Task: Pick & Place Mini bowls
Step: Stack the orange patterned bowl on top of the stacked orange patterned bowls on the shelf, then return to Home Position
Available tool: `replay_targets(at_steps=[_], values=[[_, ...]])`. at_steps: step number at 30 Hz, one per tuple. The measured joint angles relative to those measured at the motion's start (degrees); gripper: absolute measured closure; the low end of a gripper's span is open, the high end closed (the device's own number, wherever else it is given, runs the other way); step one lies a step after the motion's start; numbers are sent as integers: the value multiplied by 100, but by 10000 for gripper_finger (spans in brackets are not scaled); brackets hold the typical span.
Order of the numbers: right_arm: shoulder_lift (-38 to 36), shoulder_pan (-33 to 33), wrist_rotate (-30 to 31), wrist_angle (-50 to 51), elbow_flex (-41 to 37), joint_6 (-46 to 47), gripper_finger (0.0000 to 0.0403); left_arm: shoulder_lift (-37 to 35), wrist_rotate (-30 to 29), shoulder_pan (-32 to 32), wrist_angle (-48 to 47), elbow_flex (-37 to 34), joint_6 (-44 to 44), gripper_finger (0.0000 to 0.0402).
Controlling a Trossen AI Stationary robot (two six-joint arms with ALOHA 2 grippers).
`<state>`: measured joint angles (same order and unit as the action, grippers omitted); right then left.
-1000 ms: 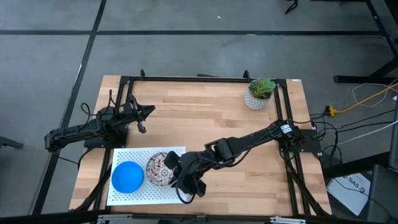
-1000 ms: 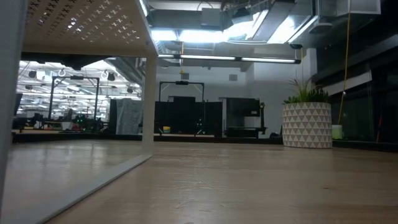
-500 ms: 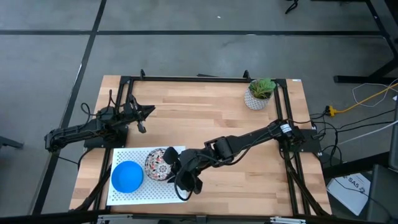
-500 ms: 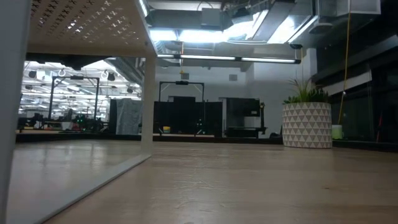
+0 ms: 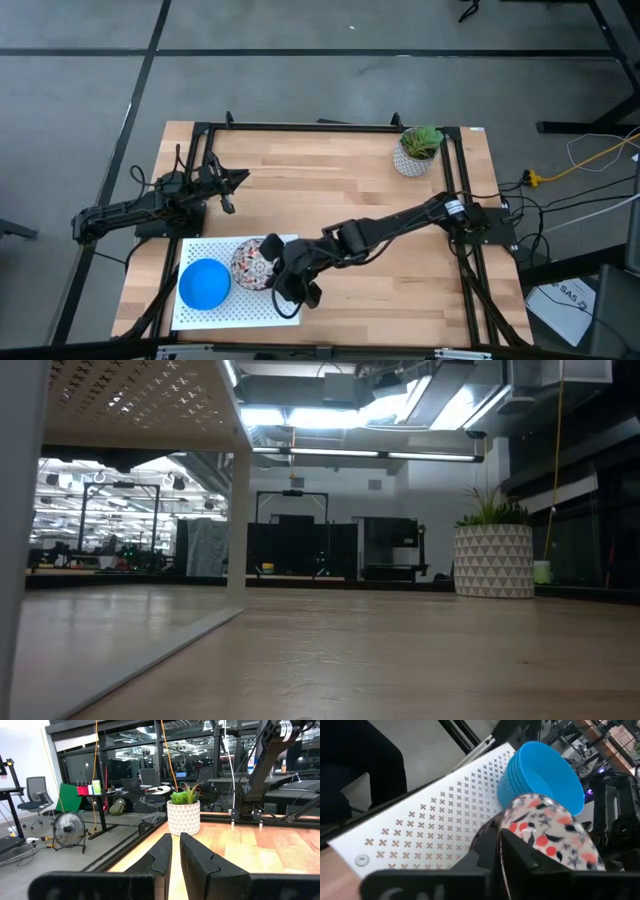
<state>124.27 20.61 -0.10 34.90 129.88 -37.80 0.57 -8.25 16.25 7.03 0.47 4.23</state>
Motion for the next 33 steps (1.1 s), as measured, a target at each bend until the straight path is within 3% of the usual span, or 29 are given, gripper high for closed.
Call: replay_targets(at_steps=[6,13,18,24,33], values=[[15,-10,2,-31,0,-42,392,-1,0,0,0,0,0,370],[15,-10,7,-43,0,9,341,-1,0,-1,0,0,0,370],[15,-10,-133,-35,0,-37,328,-1,0,0,0,0,0,370],[-108,-10,-902,216,-4,-128,327,0,0,-2,0,1,-1,370],[-351,-103,-705,791,-3,352,348,-1,0,-2,0,0,-2,370]])
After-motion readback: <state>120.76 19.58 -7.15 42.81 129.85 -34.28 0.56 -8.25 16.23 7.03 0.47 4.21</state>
